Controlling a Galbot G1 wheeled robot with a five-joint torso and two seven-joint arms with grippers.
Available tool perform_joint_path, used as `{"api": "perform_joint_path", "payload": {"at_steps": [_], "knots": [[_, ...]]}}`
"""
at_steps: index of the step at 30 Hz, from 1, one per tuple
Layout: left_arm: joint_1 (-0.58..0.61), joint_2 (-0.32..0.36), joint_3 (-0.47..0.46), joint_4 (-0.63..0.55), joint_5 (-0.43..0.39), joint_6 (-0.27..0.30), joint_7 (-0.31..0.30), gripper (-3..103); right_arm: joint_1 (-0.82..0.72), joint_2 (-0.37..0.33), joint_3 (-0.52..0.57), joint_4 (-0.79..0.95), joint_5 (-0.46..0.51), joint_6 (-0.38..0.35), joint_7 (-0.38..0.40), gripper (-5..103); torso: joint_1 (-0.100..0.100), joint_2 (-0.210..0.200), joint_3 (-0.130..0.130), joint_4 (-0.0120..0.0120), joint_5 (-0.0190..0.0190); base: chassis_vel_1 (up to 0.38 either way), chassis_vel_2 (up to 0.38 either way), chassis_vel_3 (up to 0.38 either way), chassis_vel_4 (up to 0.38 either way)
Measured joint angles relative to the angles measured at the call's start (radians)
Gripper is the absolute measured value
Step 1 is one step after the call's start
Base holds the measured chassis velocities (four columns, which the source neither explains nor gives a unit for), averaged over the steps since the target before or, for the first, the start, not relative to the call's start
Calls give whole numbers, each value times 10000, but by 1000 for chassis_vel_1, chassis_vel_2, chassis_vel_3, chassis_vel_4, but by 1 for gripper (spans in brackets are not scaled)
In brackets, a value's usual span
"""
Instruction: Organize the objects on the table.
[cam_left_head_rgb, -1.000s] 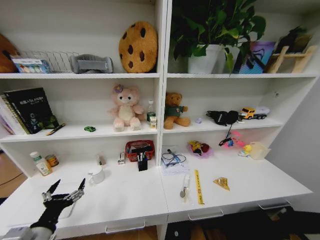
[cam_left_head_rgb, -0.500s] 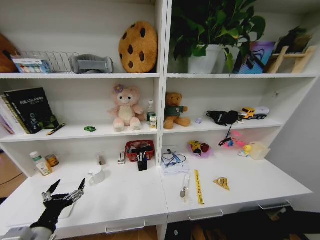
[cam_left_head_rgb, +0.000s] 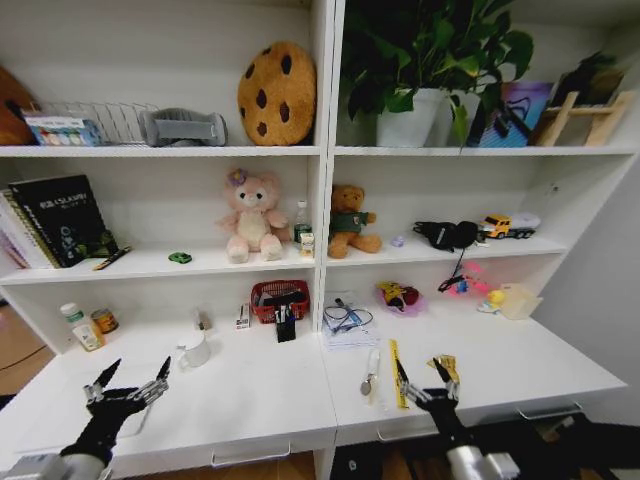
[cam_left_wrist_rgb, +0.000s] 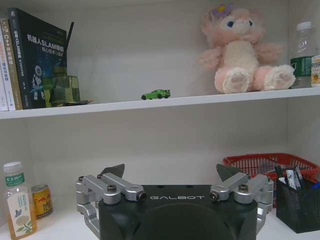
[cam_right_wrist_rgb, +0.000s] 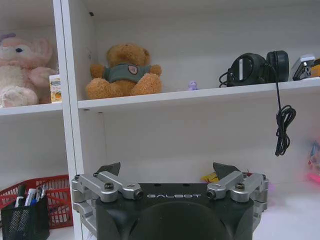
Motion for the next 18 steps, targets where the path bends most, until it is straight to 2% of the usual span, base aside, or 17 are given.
{"api": "perform_joint_path", "payload": {"at_steps": [8, 11, 18], "knots": [[0, 0, -1, 0, 1, 0, 0, 100, 81, 134, 188, -352, -3, 19, 216, 100, 0, 0, -1, -4, -1, -5, -5, 12, 8], [0, 0, -1, 0, 1, 0, 0, 100, 169, 60, 198, -418, 15, 19, 220, 100, 0, 1, -1, 2, -2, -123, -88, 103, 80], [0, 0, 0, 0, 0, 0, 0, 100, 400, -29, 143, -641, -19, 6, 304, 100, 0, 1, -1, -1, 2, -179, -175, 172, 186]]}}
